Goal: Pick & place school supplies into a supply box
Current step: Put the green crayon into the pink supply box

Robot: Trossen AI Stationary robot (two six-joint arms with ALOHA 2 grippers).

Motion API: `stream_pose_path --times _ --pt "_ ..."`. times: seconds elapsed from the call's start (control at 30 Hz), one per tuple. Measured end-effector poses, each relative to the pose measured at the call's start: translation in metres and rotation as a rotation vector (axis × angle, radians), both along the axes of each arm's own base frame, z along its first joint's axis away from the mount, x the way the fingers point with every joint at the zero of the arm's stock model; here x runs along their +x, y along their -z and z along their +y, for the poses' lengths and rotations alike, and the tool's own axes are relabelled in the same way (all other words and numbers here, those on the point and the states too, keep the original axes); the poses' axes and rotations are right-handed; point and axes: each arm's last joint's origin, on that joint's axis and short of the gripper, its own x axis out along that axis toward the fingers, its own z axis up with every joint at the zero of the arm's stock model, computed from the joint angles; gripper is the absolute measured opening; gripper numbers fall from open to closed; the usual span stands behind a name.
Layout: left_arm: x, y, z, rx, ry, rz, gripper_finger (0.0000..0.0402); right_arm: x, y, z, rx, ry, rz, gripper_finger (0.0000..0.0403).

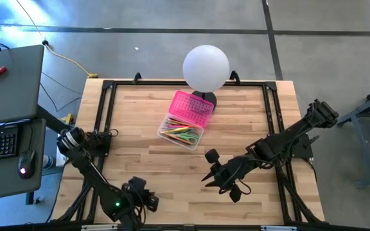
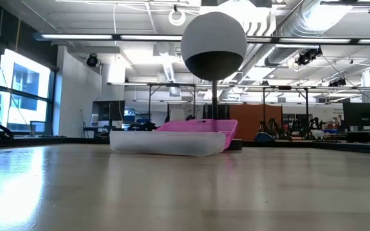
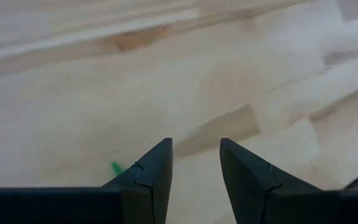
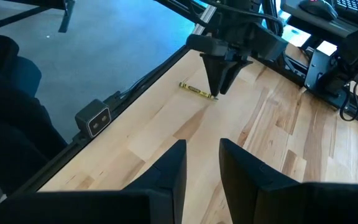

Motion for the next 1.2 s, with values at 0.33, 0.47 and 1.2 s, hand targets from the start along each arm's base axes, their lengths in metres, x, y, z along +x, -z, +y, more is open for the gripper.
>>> stream_pose_path --times 0.33,0.47,1.2 --pt "-0.005 -0.018 -0.003 -0.071 -0.092 0.131 0.0166 0.000 0.000 0.000 0.000 0.000 0.000 0.0074" --pt "-0.002 -0.018 -0.015 -0.116 -0.103 0.226 0.0166 0.000 0.000 0.000 0.001 0.000 -0.002 0.0074" --pt "0.017 0.006 -0.048 -0.159 -0.210 0.304 0.0166 0.000 -0.001 0.000 0.003 0.000 -0.005 0.0074"
